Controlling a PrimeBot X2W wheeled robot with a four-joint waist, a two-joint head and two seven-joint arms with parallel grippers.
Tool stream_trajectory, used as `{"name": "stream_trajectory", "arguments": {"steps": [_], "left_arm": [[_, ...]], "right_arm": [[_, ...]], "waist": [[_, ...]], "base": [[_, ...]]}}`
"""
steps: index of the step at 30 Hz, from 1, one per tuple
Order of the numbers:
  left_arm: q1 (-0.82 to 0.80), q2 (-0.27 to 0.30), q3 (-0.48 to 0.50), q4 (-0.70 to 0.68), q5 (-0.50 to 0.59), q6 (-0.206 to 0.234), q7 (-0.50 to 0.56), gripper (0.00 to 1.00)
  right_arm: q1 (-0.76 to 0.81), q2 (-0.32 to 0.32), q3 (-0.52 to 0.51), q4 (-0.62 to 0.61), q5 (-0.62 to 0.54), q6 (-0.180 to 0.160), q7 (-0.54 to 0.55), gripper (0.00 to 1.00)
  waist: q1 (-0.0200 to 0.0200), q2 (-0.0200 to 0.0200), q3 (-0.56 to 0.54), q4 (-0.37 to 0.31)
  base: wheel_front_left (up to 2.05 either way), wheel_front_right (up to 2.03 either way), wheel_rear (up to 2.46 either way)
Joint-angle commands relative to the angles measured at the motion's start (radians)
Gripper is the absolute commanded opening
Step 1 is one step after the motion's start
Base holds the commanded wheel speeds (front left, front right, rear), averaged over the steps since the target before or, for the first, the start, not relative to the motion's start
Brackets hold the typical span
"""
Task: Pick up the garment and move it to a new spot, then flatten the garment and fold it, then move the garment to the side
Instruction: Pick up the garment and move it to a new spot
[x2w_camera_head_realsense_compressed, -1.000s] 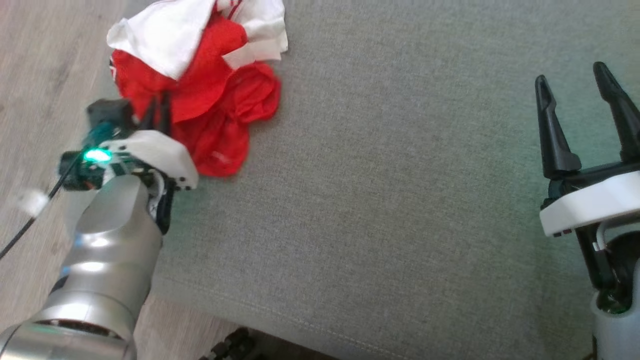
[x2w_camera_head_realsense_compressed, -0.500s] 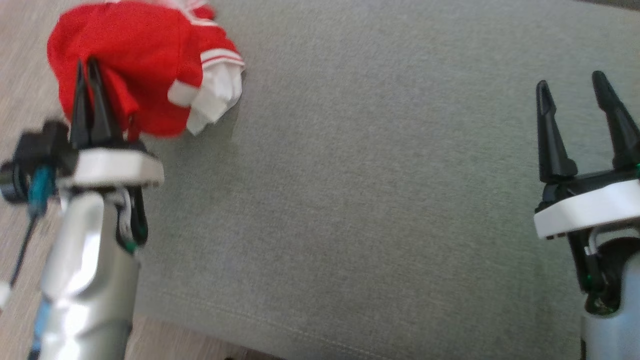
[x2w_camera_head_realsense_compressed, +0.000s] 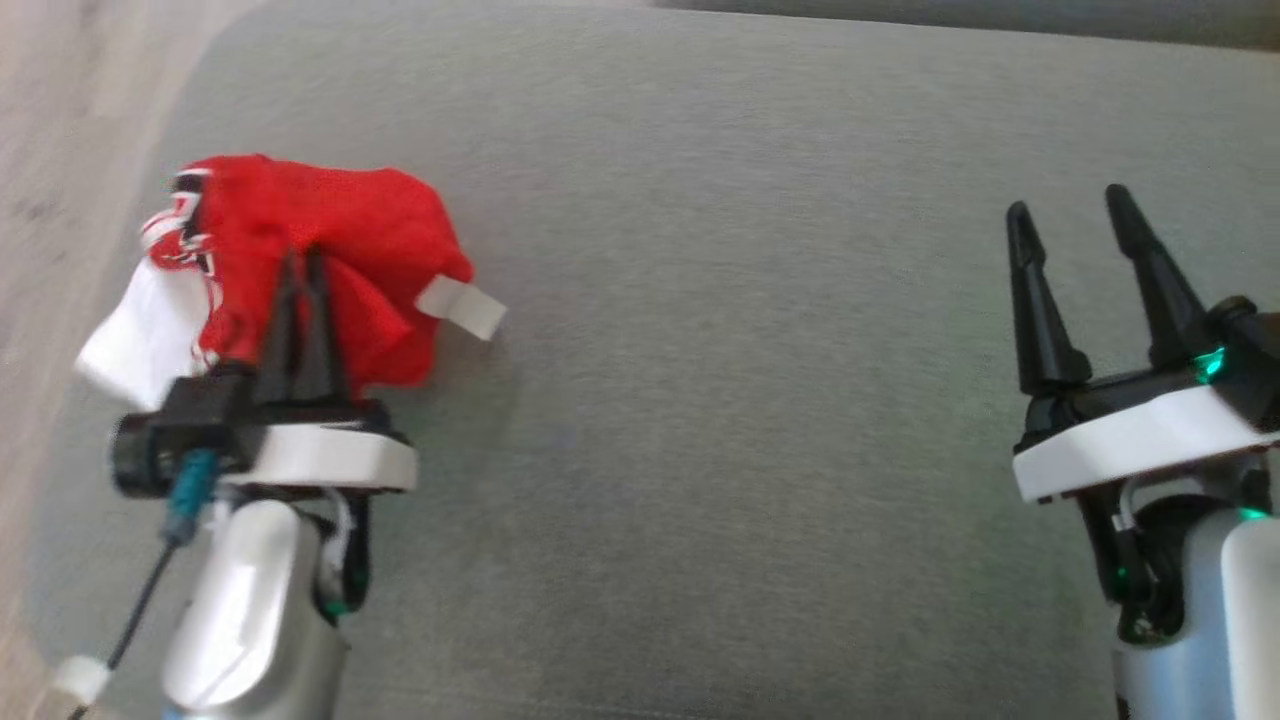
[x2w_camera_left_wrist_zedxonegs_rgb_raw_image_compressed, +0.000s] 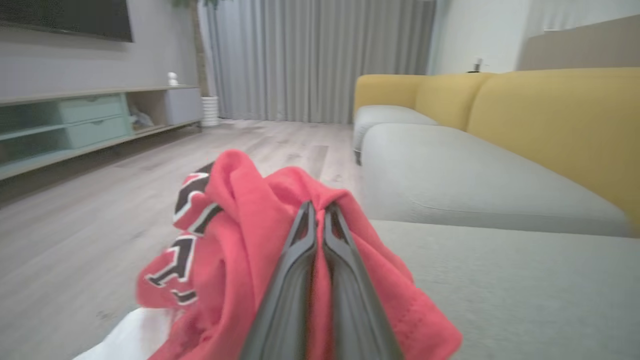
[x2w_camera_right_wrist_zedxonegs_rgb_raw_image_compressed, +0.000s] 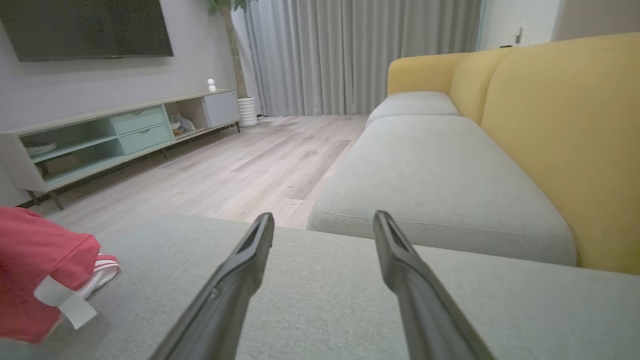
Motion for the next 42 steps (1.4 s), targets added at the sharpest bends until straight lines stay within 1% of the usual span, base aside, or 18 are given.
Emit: {"name": "stream_trajectory", "arguments": {"steps": [1,9,13,16,18,21,22,23,27,30,33,34,37,40,41,42], "left_arm": [[-0.043,0.013,0.021,-0.035,0.013,-0.005,0.002,0.0],[-0.153,-0.047,-0.094,0.013,0.042,-0.048,0.017,0.0],[-0.214,-0.075,-0.17,0.044,0.056,-0.075,0.015,0.0],[-0.223,-0.088,-0.223,0.082,0.052,-0.085,0.012,0.0],[-0.216,-0.094,-0.254,0.118,0.036,-0.081,-0.005,0.0],[-0.207,-0.097,-0.28,0.13,0.019,-0.075,-0.025,0.0],[-0.204,-0.098,-0.286,0.131,0.013,-0.072,-0.03,0.45],[-0.203,-0.098,-0.288,0.127,0.011,-0.064,-0.037,1.0],[-0.199,-0.099,-0.27,0.067,0.01,-0.028,-0.05,1.0],[-0.177,-0.09,-0.23,-0.012,0.026,-0.003,-0.051,1.0],[-0.138,-0.058,-0.167,-0.073,0.038,0.027,-0.052,1.0],[-0.124,-0.045,-0.142,-0.085,0.041,0.041,-0.052,1.0],[-0.08,-0.004,-0.069,-0.104,0.032,0.063,-0.052,1.0],[-0.034,0.039,-0.008,-0.101,0.017,0.07,-0.052,1.0],[-0.034,0.039,-0.008,-0.101,0.017,0.07,-0.052,1.0],[-0.018,0.055,0.006,-0.092,0.011,0.071,-0.05,1.0]], "right_arm": [[-0.002,0.006,0.027,-0.03,0.009,-0.001,-0.013,1.0],[0.01,0.006,0.033,0.023,0.068,-0.001,-0.053,1.0],[0.013,0.006,0.024,0.039,0.084,-0.001,-0.073,1.0],[0.013,0.006,0.021,0.051,0.094,-0.001,-0.086,1.0],[0.012,0.006,0.017,0.059,0.102,-0.001,-0.098,1.0],[0.016,0.006,0.008,0.067,0.104,-0.001,-0.105,1.0],[0.016,0.006,0.005,0.069,0.103,-0.001,-0.105,1.0],[0.016,0.006,0.006,0.071,0.103,-0.001,-0.105,1.0],[0.012,0.006,0.009,0.067,0.087,-0.001,-0.095,1.0],[0.009,0.006,0.008,0.064,0.067,-0.001,-0.082,1.0],[0.009,0.006,0.002,0.057,0.056,-0.001,-0.071,1.0],[0.012,0.006,0.0,0.053,0.054,-0.001,-0.067,1.0],[0.018,0.006,-0.005,0.049,0.051,-0.001,-0.059,1.0],[0.026,0.006,-0.01,0.048,0.051,-0.001,-0.052,1.0],[0.026,0.006,-0.01,0.048,0.051,-0.001,-0.052,1.0],[0.029,0.006,-0.01,0.047,0.05,-0.001,-0.049,1.0]], "waist": [[0.0001,0.0,-0.006,-0.056],[0.0001,0.0,0.051,-0.238],[0.0001,0.0,0.078,-0.303],[0.0001,0.0,0.091,-0.335],[0.0001,0.0,0.099,-0.346],[0.0001,0.0,0.101,-0.334],[0.0001,0.0,0.101,-0.326],[0.0001,0.0,0.098,-0.317],[0.0001,0.0,0.086,-0.269],[0.0001,0.0,0.07,-0.227],[0.0001,0.0,0.054,-0.185],[0.0001,0.0,0.048,-0.172],[0.0001,0.0,0.033,-0.139],[0.0001,0.0,0.02,-0.115],[0.0001,0.0,0.02,-0.115],[0.0001,0.0,0.016,-0.109]], "base": [[0.0,0.0,0.0],[0.0,0.0,0.0],[0.0,0.0,0.0],[0.0,0.0,0.0],[0.0,0.0,0.0],[0.0,0.0,0.0],[0.0,0.0,0.0],[0.0,0.0,0.0],[0.0,0.0,0.0],[0.0,0.0,0.0],[0.0,0.0,0.0],[0.0,0.0,0.0],[0.0,0.0,0.0],[0.0,0.0,0.0],[0.0,0.0,0.0],[0.0,0.0,0.0]]}}
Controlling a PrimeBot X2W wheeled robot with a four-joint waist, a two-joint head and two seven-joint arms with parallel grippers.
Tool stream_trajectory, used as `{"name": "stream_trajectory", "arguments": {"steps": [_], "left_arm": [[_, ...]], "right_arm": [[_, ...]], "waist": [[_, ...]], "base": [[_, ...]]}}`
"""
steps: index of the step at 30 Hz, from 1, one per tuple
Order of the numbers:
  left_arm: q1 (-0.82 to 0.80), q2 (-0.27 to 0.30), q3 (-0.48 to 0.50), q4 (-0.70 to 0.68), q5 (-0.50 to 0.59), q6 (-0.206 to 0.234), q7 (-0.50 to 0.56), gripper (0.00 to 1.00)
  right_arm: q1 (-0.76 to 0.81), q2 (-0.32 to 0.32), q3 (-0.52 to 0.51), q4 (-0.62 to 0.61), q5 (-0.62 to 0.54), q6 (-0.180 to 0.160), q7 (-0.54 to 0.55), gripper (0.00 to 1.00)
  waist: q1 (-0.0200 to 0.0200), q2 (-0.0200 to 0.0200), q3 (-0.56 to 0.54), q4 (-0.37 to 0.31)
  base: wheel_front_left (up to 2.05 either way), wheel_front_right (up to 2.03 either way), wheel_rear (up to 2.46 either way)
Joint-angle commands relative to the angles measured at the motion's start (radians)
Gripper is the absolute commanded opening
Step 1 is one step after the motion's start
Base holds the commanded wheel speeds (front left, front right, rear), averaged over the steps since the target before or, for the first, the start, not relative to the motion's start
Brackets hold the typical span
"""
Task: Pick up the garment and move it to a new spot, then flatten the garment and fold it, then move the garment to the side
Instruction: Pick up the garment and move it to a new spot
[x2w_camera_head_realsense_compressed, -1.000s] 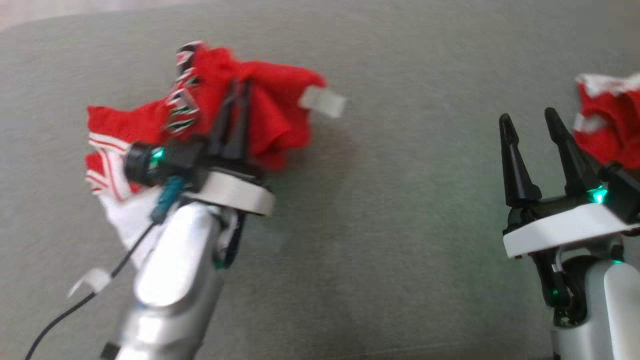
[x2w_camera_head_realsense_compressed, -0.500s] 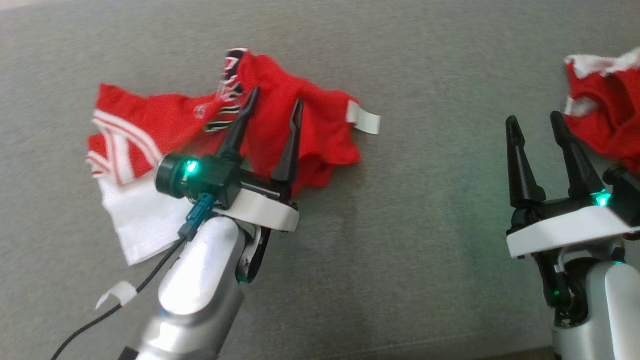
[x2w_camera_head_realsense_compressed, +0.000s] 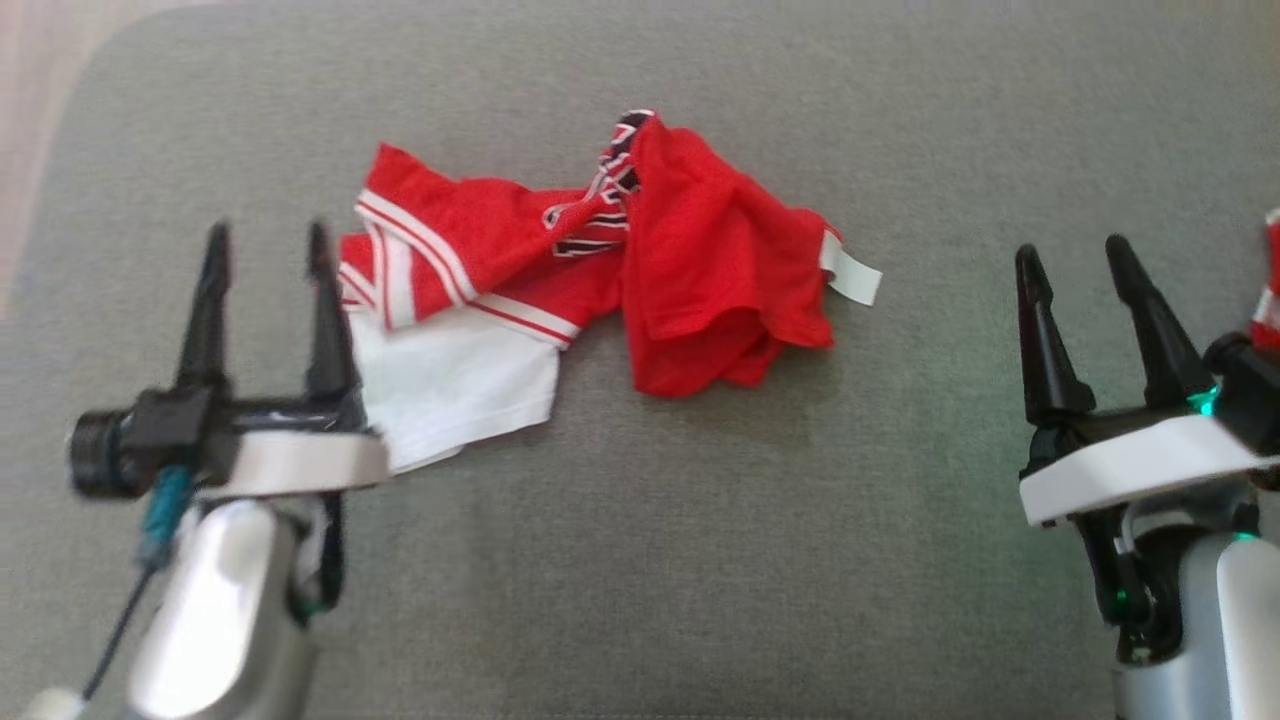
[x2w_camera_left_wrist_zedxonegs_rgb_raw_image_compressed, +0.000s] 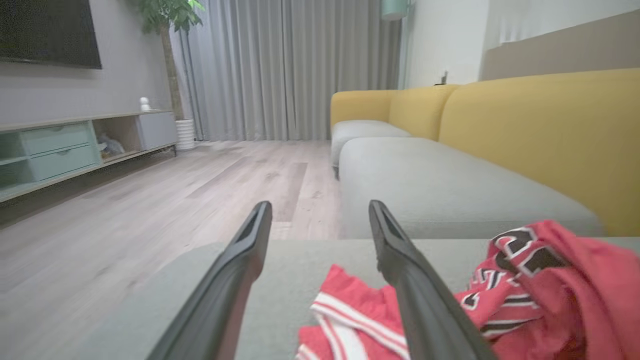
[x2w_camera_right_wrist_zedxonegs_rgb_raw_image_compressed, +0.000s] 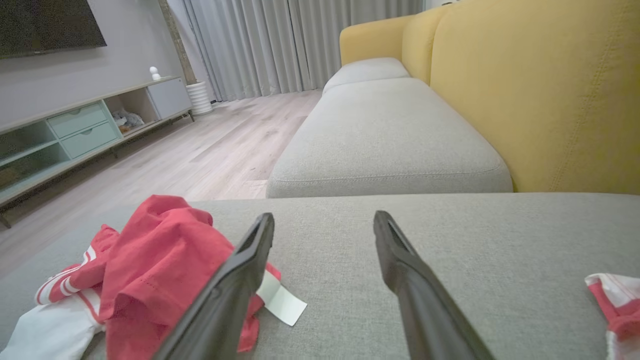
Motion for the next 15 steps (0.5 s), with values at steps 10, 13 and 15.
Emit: {"name": "stream_trajectory", "arguments": {"steps": [10,13,15], "left_arm": [[0.096,0.114,0.062,-0.076,-0.031,-0.012,0.108,1.0],[0.143,0.119,0.052,-0.112,-0.029,-0.002,0.136,1.0],[0.171,0.116,0.04,-0.134,-0.024,0.007,0.157,1.0]], "right_arm": [[0.029,-0.001,0.031,-0.033,-0.017,-0.001,0.021,1.0],[0.055,-0.001,0.032,-0.03,-0.008,-0.001,0.02,1.0],[0.071,-0.001,0.034,-0.027,-0.006,-0.001,0.02,1.0]], "waist": [[0.0,0.0,-0.062,0.015],[0.0,0.0,-0.085,0.004],[0.0,0.0,-0.101,0.0]], "base": [[0.0,0.0,0.0],[0.0,0.0,0.0],[0.0,0.0,0.0]]}}
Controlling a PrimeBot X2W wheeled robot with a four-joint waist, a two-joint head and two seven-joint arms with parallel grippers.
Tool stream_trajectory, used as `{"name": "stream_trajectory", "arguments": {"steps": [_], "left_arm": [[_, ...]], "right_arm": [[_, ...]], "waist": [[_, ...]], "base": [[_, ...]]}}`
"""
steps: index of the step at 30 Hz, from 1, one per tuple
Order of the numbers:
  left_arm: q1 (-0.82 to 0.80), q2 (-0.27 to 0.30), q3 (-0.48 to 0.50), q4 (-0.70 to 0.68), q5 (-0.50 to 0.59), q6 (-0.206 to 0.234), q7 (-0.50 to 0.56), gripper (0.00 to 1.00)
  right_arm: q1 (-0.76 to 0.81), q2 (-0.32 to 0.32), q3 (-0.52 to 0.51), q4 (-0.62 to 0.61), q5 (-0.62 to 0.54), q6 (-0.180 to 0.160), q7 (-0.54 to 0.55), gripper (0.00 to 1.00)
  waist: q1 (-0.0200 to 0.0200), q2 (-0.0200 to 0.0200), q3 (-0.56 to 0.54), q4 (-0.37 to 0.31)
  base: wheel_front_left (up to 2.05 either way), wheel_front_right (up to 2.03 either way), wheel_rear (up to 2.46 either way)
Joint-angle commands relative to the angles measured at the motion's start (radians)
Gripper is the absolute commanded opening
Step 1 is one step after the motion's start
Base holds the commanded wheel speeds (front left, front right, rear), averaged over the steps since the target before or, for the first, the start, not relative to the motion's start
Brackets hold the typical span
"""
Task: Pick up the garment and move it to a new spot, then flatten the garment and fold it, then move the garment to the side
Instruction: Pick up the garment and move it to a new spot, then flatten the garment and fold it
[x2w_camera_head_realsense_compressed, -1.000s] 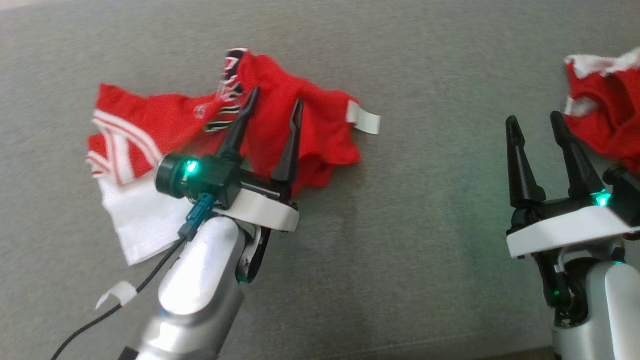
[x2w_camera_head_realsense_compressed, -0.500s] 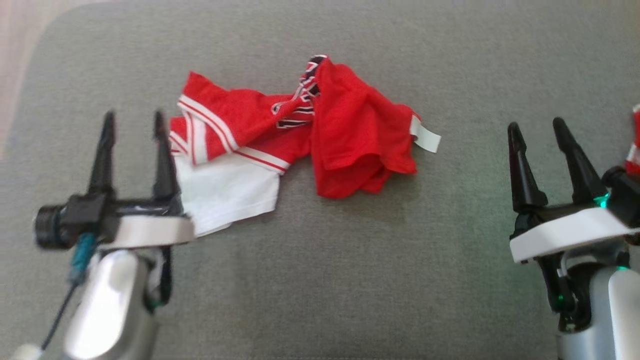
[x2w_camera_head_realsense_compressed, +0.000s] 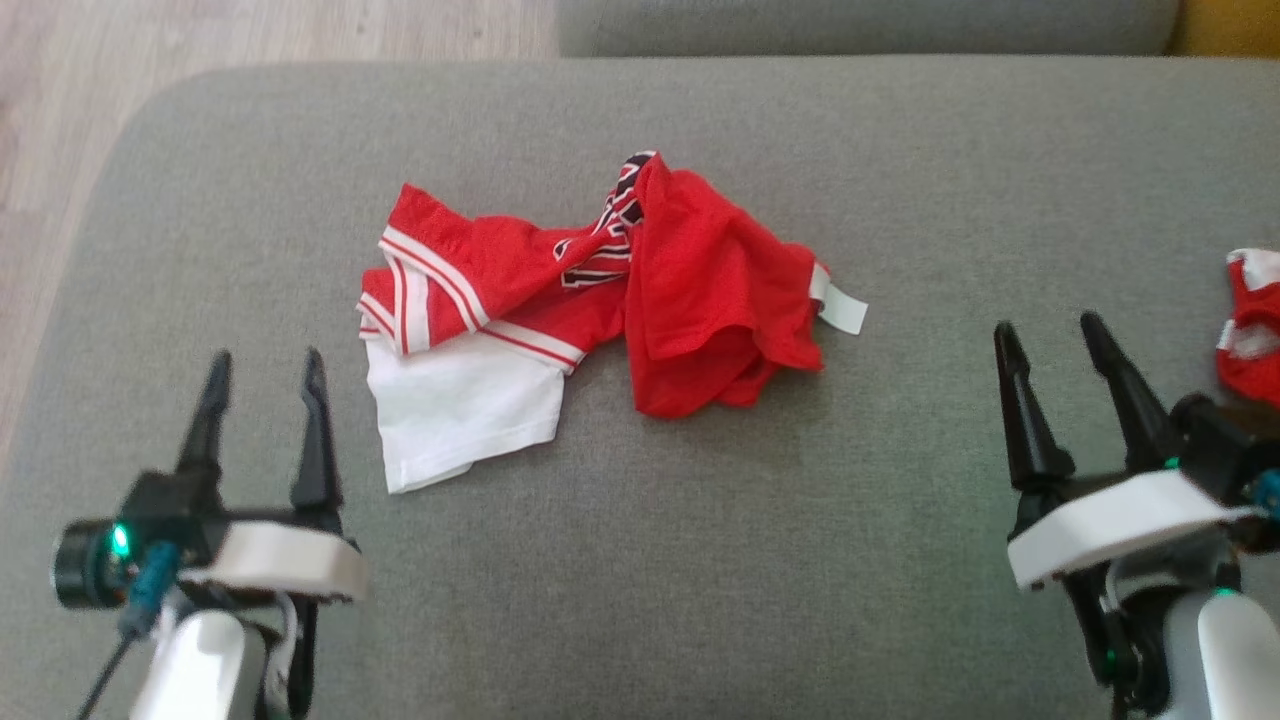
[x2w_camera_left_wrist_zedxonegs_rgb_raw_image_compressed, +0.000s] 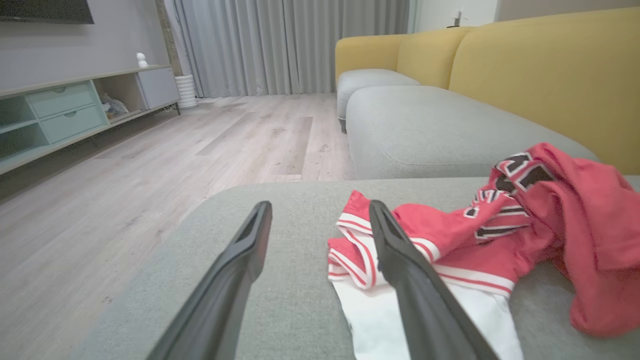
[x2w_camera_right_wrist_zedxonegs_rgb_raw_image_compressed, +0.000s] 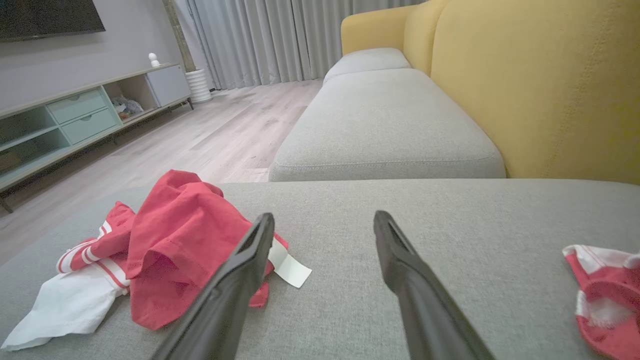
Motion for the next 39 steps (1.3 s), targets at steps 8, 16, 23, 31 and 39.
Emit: {"name": "stream_trajectory", "arguments": {"steps": [8,16,23,31,39], "left_arm": [[0.026,0.026,0.016,-0.039,0.013,0.026,0.01,1.0],[0.034,0.026,0.015,-0.018,0.006,0.035,0.01,1.0],[0.03,0.028,0.019,-0.002,-0.003,0.042,0.01,1.0],[0.027,0.029,0.018,0.001,-0.009,0.045,0.007,1.0],[0.023,0.03,0.012,-0.004,-0.011,0.048,0.002,1.0]], "right_arm": [[0.016,-0.001,0.027,-0.048,-0.003,-0.001,-0.011,1.0],[0.024,-0.001,0.025,-0.061,-0.006,-0.001,-0.016,1.0],[0.024,-0.001,0.024,-0.057,0.003,-0.001,-0.022,1.0],[0.022,-0.001,0.028,-0.051,0.01,-0.001,-0.027,1.0],[0.02,-0.001,0.029,-0.05,0.014,-0.001,-0.025,1.0]], "waist": [[0.0,-0.0001,-0.061,-0.019],[0.0,-0.0001,-0.071,-0.035],[0.0,-0.0001,-0.068,-0.046],[0.0,-0.0001,-0.069,-0.048],[0.0,-0.0001,-0.066,-0.047]], "base": [[0.0,0.0,0.0],[0.0,0.0,0.0],[0.0,0.0,0.0],[0.0,0.0,0.0],[0.0,0.0,0.0]]}}
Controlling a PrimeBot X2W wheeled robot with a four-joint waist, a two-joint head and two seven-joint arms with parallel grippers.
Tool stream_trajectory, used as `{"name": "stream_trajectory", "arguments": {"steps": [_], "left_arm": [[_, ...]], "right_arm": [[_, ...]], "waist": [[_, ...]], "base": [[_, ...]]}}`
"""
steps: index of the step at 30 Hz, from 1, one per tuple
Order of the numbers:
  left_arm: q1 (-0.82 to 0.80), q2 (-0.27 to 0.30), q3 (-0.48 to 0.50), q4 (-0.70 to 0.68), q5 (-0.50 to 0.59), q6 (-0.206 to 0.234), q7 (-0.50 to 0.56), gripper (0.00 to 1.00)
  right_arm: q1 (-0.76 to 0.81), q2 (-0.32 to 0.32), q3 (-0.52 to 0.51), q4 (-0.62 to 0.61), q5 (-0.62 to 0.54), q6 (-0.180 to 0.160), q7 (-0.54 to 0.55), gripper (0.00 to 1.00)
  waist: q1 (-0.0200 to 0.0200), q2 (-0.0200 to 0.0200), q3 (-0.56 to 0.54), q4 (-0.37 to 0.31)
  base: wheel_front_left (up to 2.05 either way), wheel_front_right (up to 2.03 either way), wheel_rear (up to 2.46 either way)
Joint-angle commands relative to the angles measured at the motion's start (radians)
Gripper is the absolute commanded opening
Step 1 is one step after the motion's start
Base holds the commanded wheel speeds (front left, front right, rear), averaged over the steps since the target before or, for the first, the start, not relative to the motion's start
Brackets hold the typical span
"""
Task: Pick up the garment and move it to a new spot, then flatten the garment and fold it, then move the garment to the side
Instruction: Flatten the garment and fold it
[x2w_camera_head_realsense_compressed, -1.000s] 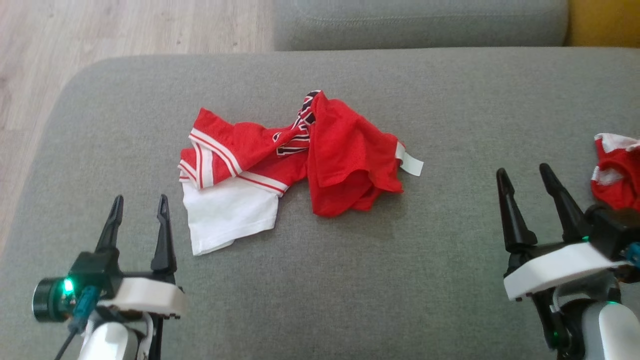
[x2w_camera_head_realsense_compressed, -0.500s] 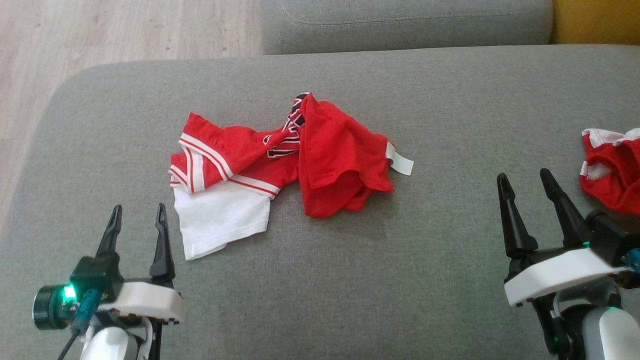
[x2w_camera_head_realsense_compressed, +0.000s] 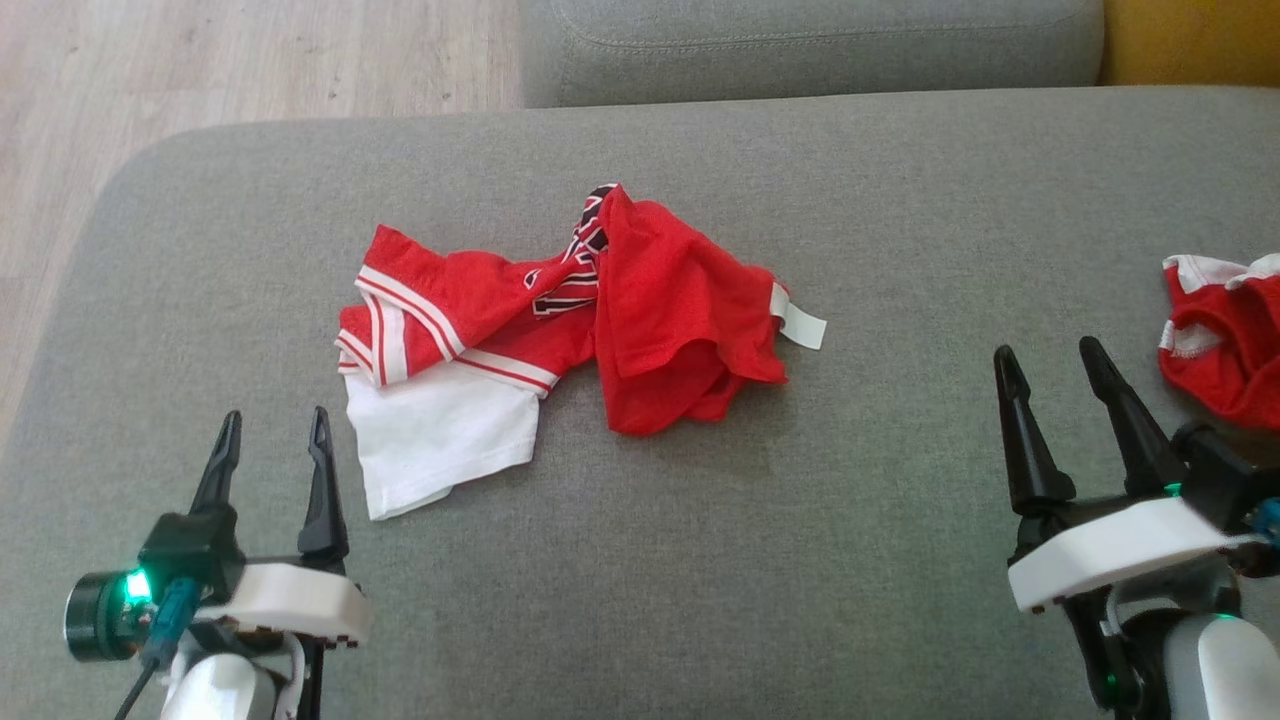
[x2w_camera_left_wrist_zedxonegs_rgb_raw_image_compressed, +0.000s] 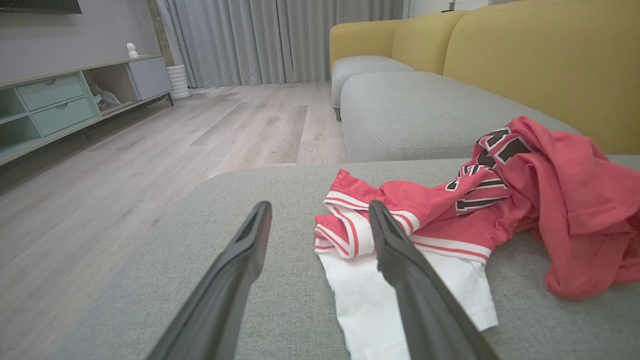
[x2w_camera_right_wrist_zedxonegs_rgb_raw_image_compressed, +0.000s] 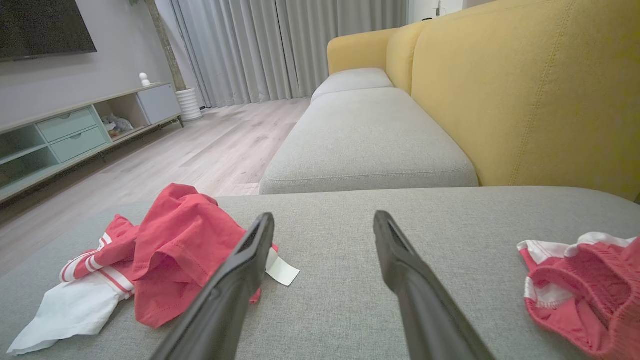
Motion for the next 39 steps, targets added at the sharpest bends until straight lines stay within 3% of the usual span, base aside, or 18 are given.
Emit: {"name": "stream_trajectory", "arguments": {"steps": [1,7,13,16,27,28,29,34,39], "left_arm": [[-0.043,0.028,0.032,-0.034,-0.008,0.006,-0.006,1.0],[-0.059,0.029,0.023,-0.043,-0.005,0.006,-0.008,1.0],[-0.104,0.021,0.004,-0.061,0.005,0.005,-0.012,1.0],[-0.139,0.002,-0.015,-0.059,0.01,0.001,-0.027,1.0],[-0.21,-0.044,-0.057,0.01,0.005,-0.023,-0.078,1.0],[-0.214,-0.047,-0.058,0.016,0.004,-0.024,-0.082,1.0],[-0.217,-0.049,-0.059,0.021,0.002,-0.024,-0.087,1.0],[-0.224,-0.054,-0.056,0.04,-0.004,-0.023,-0.105,1.0],[-0.216,-0.054,-0.044,0.052,-0.014,-0.018,-0.123,1.0]], "right_arm": [[-0.031,-0.003,0.025,-0.032,0.006,-0.001,-0.005,1.0],[-0.044,-0.003,0.085,-0.009,0.002,-0.001,0.016,1.0],[-0.117,-0.003,0.293,0.12,0.056,-0.001,0.025,1.0],[-0.213,-0.003,0.41,0.244,0.118,-0.001,-0.008,1.0],[-0.469,-0.003,0.484,0.57,0.237,-0.001,-0.121,1.0],[-0.484,-0.003,0.487,0.591,0.244,-0.001,-0.129,0.79],[-0.497,-0.003,0.489,0.608,0.254,-0.001,-0.136,0.0],[-0.52,-0.003,0.509,0.628,0.264,-0.001,-0.157,0.0],[-0.475,-0.003,0.507,0.538,0.199,-0.001,-0.154,0.0]], "waist": [[0.0001,0.0,0.001,0.001],[0.0001,0.0,0.018,0.013],[0.0001,0.0,0.069,0.05],[0.0001,0.0,0.108,0.086],[0.0001,0.0,0.167,0.167],[0.0001,0.0,0.169,0.17],[0.0001,0.0,0.171,0.172],[0.0001,0.0,0.169,0.172],[0.0001,0.0,0.157,0.153]], "base": [[0.0,0.0,0.0],[0.0,0.0,0.0],[0.0,0.0,0.0],[0.0,0.0,0.0],[0.0,0.0,0.0],[0.0,0.0,0.0],[0.0,0.0,0.0],[0.0,0.0,0.0],[0.0,0.0,0.0]]}}
